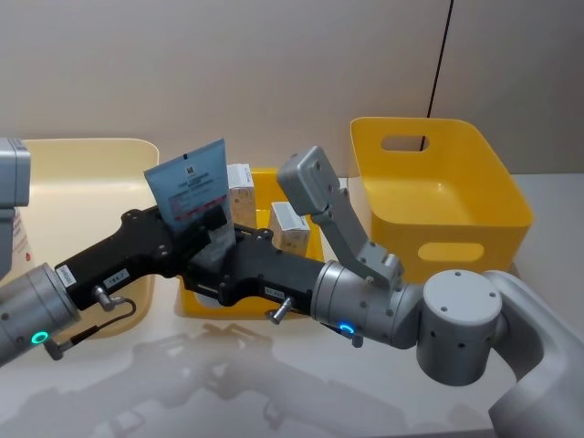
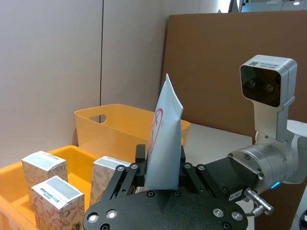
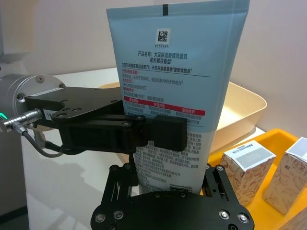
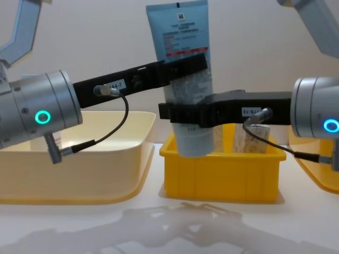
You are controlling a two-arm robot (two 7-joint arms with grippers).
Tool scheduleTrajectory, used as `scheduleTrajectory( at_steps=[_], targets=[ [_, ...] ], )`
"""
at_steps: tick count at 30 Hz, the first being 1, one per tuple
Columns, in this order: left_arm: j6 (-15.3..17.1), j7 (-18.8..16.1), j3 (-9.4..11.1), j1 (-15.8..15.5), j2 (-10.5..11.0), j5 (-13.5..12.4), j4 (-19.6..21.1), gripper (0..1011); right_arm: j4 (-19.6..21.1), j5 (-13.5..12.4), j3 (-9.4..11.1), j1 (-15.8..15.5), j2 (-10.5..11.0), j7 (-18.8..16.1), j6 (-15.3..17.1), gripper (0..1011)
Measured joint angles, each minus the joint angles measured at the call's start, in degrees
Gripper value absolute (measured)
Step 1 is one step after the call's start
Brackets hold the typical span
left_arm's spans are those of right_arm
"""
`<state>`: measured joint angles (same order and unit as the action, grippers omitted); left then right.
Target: Bimanual collaborative sorting of washing and personal care products
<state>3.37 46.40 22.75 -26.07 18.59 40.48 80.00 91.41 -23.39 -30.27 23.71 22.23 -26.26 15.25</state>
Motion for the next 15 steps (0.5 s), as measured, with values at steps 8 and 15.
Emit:
scheduleTrajectory(
  at_steps=[8,15],
  targets=[
    [0.0,0.0,0.0,0.0,-0.1,0.0,0.0,539,-0.1,0.1,-0.1,0.1,-0.1,0.0,0.0,566],
    [0.0,0.0,0.0,0.0,0.0,0.0,0.0,757,-0.1,0.1,-0.1,0.1,-0.1,0.1,-0.1,527]
  ],
)
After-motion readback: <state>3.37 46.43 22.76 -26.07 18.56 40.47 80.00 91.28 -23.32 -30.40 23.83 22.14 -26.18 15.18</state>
